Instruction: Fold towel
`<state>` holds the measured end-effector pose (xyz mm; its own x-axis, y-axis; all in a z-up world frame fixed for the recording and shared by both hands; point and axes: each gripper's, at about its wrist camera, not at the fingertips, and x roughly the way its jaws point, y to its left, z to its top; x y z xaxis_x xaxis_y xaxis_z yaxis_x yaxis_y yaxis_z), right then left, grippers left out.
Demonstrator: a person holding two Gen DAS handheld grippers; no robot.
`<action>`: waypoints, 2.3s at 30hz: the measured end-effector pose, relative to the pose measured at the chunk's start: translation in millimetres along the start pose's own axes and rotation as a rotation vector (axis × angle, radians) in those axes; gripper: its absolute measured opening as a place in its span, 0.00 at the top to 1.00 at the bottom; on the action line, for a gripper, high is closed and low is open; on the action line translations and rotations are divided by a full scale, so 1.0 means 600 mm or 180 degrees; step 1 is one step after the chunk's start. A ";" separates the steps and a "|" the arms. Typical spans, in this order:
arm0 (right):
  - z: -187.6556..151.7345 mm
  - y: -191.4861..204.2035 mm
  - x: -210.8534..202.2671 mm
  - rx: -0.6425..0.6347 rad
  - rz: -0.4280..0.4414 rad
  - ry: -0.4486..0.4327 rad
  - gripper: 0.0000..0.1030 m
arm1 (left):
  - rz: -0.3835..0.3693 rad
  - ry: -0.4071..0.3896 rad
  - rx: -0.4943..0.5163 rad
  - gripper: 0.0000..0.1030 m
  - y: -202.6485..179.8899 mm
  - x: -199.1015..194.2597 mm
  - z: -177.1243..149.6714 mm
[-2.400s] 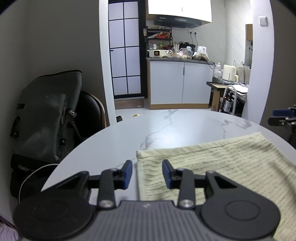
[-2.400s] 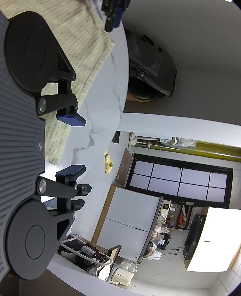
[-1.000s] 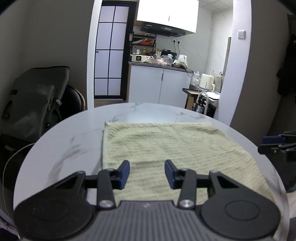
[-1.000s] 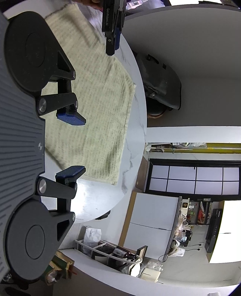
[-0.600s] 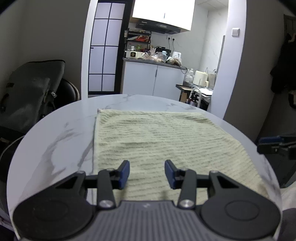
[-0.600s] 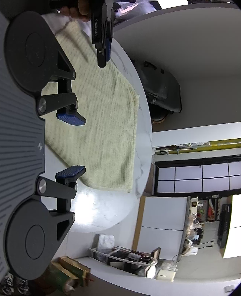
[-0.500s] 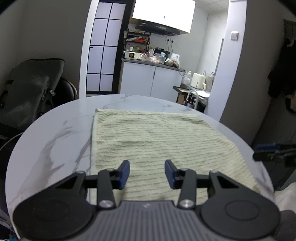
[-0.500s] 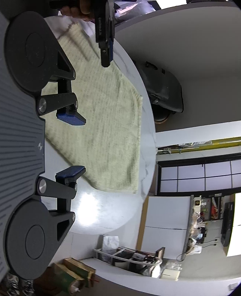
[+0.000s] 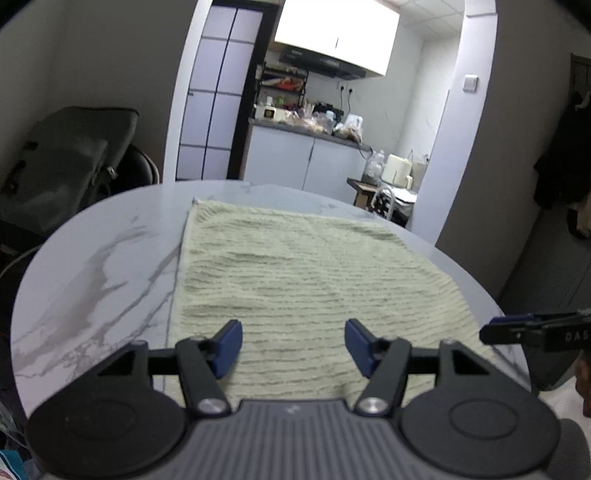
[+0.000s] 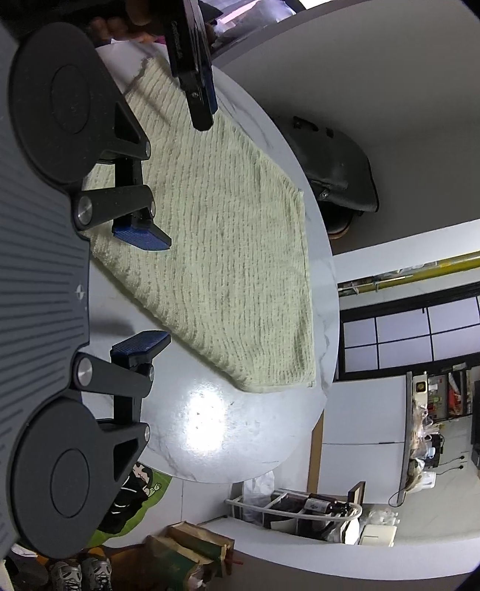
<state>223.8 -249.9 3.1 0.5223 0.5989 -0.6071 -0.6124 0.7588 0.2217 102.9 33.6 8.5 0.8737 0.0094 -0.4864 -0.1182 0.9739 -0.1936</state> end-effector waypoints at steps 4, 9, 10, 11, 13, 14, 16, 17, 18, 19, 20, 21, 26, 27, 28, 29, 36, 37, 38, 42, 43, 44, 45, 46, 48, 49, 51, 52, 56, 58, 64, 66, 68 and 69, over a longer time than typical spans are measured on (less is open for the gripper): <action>0.003 0.008 0.011 -0.0069 -0.0044 0.0050 0.51 | 0.0003 -0.0070 0.0102 0.34 -0.004 -0.001 -0.011; 0.001 0.018 0.016 -0.0210 -0.0107 0.0094 0.79 | 0.0008 -0.0175 0.0164 0.32 0.000 -0.002 -0.020; 0.003 0.020 0.016 -0.0235 -0.0103 0.0099 0.82 | -0.0015 -0.0198 0.0165 0.29 0.000 -0.003 -0.020; 0.005 0.022 0.017 -0.0261 -0.0100 0.0104 0.86 | -0.0042 -0.0219 0.0157 0.27 0.002 -0.005 -0.021; 0.010 0.026 0.015 -0.0314 -0.0089 0.0104 0.91 | -0.0095 -0.0245 0.0112 0.25 0.007 -0.006 -0.020; 0.015 0.029 0.013 -0.0339 -0.0081 0.0095 0.91 | -0.0123 -0.0251 0.0088 0.25 0.010 -0.007 -0.020; 0.023 0.033 0.008 -0.0380 -0.0078 0.0074 0.91 | -0.0167 -0.0263 0.0065 0.25 0.012 -0.008 -0.021; 0.030 0.036 0.005 -0.0404 -0.0078 0.0056 0.91 | -0.0173 -0.0270 0.0069 0.24 0.012 -0.009 -0.022; 0.035 0.039 0.002 -0.0423 -0.0075 0.0043 0.91 | -0.0168 -0.0279 0.0077 0.24 0.012 -0.010 -0.022; 0.040 0.042 0.001 -0.0439 -0.0064 0.0035 0.91 | -0.0164 -0.0290 0.0089 0.23 0.011 -0.012 -0.022; 0.047 0.046 0.001 -0.0467 -0.0049 0.0028 0.91 | -0.0166 -0.0295 0.0098 0.23 0.010 -0.013 -0.023; 0.051 0.050 0.001 -0.0498 -0.0035 0.0025 0.91 | -0.0180 -0.0298 0.0102 0.23 0.010 -0.014 -0.024; 0.072 0.076 0.012 -0.0718 0.0007 0.0034 0.91 | -0.0271 -0.0328 0.0051 0.22 0.018 -0.020 -0.025; 0.077 0.082 0.016 -0.0761 0.0016 0.0039 0.91 | -0.0268 -0.0330 0.0045 0.22 0.019 -0.021 -0.025; 0.080 0.086 0.018 -0.0789 0.0022 0.0042 0.91 | -0.0264 -0.0333 0.0037 0.22 0.021 -0.022 -0.025; 0.083 0.092 0.021 -0.0818 0.0036 0.0037 0.91 | -0.0256 -0.0338 0.0028 0.22 0.022 -0.023 -0.026; 0.113 0.136 0.052 -0.1031 0.0154 0.0027 0.91 | -0.0251 -0.0419 -0.0097 0.22 0.036 -0.033 -0.024; 0.116 0.143 0.057 -0.1066 0.0172 0.0029 0.91 | -0.0250 -0.0421 -0.0134 0.22 0.040 -0.034 -0.025; 0.119 0.151 0.063 -0.1094 0.0191 0.0029 0.91 | -0.0241 -0.0418 -0.0160 0.22 0.042 -0.033 -0.025; 0.128 0.170 0.089 -0.1112 0.0259 0.0070 0.91 | -0.0190 -0.0395 -0.0187 0.22 0.044 -0.034 -0.025; 0.130 0.172 0.094 -0.1092 0.0274 0.0084 0.91 | -0.0189 -0.0395 -0.0185 0.22 0.044 -0.035 -0.026; 0.132 0.175 0.099 -0.1067 0.0289 0.0099 0.91 | -0.0193 -0.0397 -0.0187 0.22 0.044 -0.036 -0.026; 0.133 0.179 0.106 -0.1034 0.0304 0.0119 0.90 | -0.0196 -0.0400 -0.0195 0.22 0.045 -0.036 -0.026; 0.133 0.183 0.111 -0.1017 0.0302 0.0129 0.88 | -0.0198 -0.0403 -0.0210 0.22 0.047 -0.037 -0.027; 0.132 0.188 0.116 -0.0996 0.0296 0.0139 0.88 | -0.0199 -0.0397 -0.0236 0.22 0.050 -0.036 -0.028; 0.133 0.191 0.117 -0.0996 0.0290 0.0137 0.87 | -0.0206 -0.0391 -0.0249 0.22 0.051 -0.035 -0.028; 0.137 0.191 0.106 -0.0993 0.0245 0.0060 0.74 | -0.0224 -0.0400 -0.0261 0.22 0.053 -0.036 -0.028; 0.139 0.187 0.099 -0.0962 0.0226 0.0019 0.70 | -0.0240 -0.0404 -0.0274 0.22 0.054 -0.037 -0.029; 0.136 0.171 0.081 -0.0892 0.0125 0.0042 0.62 | -0.0253 -0.0406 -0.0298 0.22 0.054 -0.038 -0.028; 0.127 0.165 0.076 -0.0908 0.0088 0.0080 0.62 | -0.0253 -0.0405 -0.0291 0.22 0.053 -0.038 -0.028; 0.088 0.135 0.070 -0.0767 0.0007 0.0246 0.61 | -0.0235 -0.0403 -0.0280 0.22 0.049 -0.040 -0.030; 0.081 0.128 0.069 -0.0733 -0.0002 0.0270 0.61 | -0.0224 -0.0398 -0.0265 0.22 0.046 -0.039 -0.030; 0.074 0.122 0.067 -0.0705 -0.0012 0.0298 0.61 | -0.0219 -0.0394 -0.0258 0.22 0.045 -0.039 -0.030; 0.071 0.120 0.065 -0.0699 -0.0020 0.0308 0.61 | -0.0214 -0.0393 -0.0258 0.22 0.045 -0.039 -0.030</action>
<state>225.5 -161.2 27.5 0.4738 0.5589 -0.6805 -0.7292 0.6822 0.0527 70.5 55.3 -0.6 0.9316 -0.0227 -0.3627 -0.0908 0.9519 -0.2928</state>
